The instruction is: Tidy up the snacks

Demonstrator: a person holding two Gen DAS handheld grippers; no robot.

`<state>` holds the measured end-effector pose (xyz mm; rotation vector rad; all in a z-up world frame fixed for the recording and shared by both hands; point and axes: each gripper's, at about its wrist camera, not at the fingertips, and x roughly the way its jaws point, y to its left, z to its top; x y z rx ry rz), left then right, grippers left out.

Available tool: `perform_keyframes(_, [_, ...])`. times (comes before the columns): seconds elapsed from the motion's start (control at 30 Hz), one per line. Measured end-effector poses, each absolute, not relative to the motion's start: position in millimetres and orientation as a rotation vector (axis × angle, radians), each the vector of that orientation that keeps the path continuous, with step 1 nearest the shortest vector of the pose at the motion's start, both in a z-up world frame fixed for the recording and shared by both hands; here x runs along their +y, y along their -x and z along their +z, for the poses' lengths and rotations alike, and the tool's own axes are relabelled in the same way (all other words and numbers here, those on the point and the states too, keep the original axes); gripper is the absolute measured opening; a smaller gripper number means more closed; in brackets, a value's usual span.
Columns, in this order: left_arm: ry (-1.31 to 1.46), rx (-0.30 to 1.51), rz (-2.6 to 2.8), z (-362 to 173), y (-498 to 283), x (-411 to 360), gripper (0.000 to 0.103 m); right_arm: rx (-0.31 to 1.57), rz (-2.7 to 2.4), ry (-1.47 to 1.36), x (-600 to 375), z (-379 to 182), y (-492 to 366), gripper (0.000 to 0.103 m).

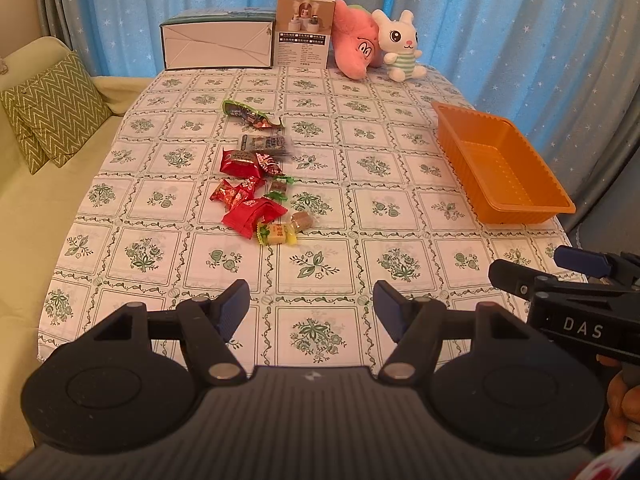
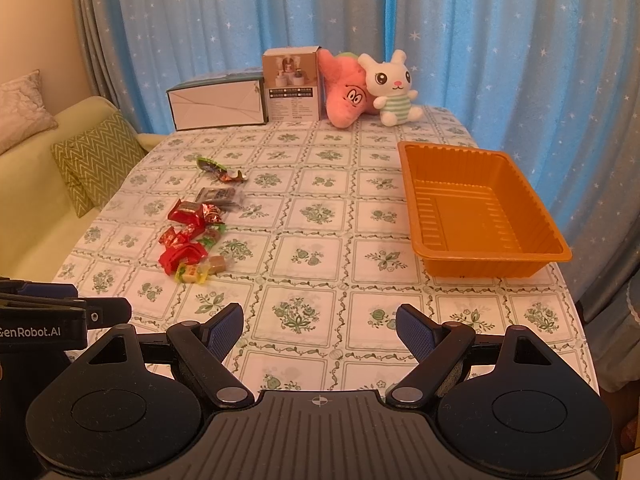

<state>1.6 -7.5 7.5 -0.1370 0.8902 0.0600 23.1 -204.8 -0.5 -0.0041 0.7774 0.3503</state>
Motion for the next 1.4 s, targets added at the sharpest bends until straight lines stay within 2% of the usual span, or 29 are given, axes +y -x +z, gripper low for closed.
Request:
perform_keyframes(0.73, [0.151,0.888,0.063,8.7,-4.4,0.9,0.065,0.779,0.351,-0.004,-202.3,-0.9,-26.3,0.084])
perform_keyframes(1.13, [0.159,0.890,0.105,-15.9,-28.6,47.9,0.065,0.778,0.415,0.015,-178.4,-23.7,-41.7,0.084])
perform_keyframes(1.27, [0.121,0.911,0.107,-30.6,-45.6,61.5,0.060,0.771,0.445,0.029,-165.2,-35.1,-54.0,0.084])
perform_keyframes(1.3, [0.109,0.918,0.099,-34.9,-51.0,64.8,0.058,0.774,0.450,0.034,-161.2,-38.8,-58.4,0.083])
perform_keyframes(1.4, [0.066,0.933,0.047,-45.5,-67.9,72.2,0.053,0.793,0.472,0.040,-149.6,-49.6,-71.3,0.071])
